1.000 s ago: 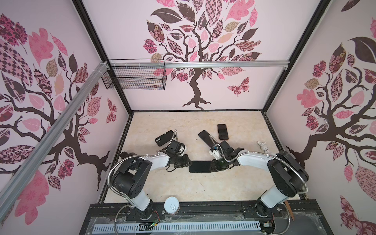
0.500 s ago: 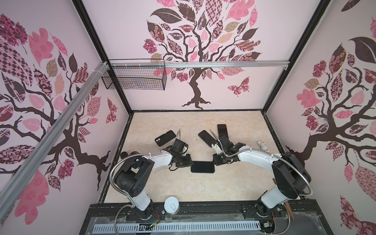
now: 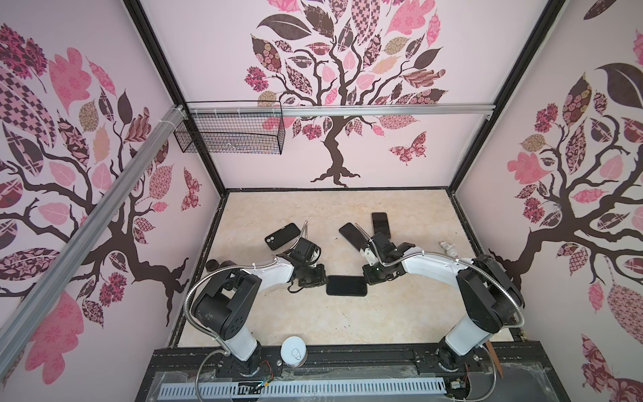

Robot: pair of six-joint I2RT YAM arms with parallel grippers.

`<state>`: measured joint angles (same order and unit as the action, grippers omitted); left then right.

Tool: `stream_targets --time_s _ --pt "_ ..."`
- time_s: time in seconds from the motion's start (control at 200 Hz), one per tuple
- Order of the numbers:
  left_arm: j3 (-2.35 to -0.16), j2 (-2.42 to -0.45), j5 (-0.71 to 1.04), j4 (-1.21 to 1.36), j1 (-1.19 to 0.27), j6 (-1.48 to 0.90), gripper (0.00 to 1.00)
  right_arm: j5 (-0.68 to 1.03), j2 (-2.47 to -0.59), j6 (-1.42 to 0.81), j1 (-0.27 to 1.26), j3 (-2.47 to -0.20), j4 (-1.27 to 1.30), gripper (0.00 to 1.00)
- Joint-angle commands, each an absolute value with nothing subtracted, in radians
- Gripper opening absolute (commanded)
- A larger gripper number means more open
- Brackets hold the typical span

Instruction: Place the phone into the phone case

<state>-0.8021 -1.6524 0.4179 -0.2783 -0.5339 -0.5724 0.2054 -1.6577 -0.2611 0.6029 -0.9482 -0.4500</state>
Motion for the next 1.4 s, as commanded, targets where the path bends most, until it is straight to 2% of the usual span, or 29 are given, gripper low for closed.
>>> stream_targets --time_s 0.0,0.31,0.43,0.565,0.955,1.16,1.395 --pt "-0.812 -1.631 0.435 -0.297 -0.538 -0.552 0.19 0.243 -1.672 -0.25 0.605 -0.968 -0.472 0.19" --pt "-0.81 -1.649 0.47 -0.278 -0.54 -0.545 0.15 0.325 -1.69 -0.264 0.606 -0.943 -0.442 0.17" --pt "-0.808 -1.646 0.472 -0.277 -0.542 -0.549 0.14 0.28 -1.676 -0.279 0.606 -0.929 -0.439 0.18" --pt "-0.804 -1.638 0.472 -0.277 -0.542 -0.554 0.14 0.207 -1.649 -0.287 0.605 -0.932 -0.456 0.23" --pt "-0.794 -1.627 0.464 -0.279 -0.544 -0.556 0.14 0.15 -1.644 -0.287 0.605 -0.939 -0.466 0.23" --pt "-0.798 -1.631 0.463 -0.281 -0.543 -0.555 0.14 0.144 -1.644 -0.286 0.606 -0.939 -0.464 0.23" --pt "-0.803 -1.633 0.463 -0.286 -0.542 -0.553 0.14 0.211 -1.646 -0.286 0.605 -0.931 -0.436 0.21"
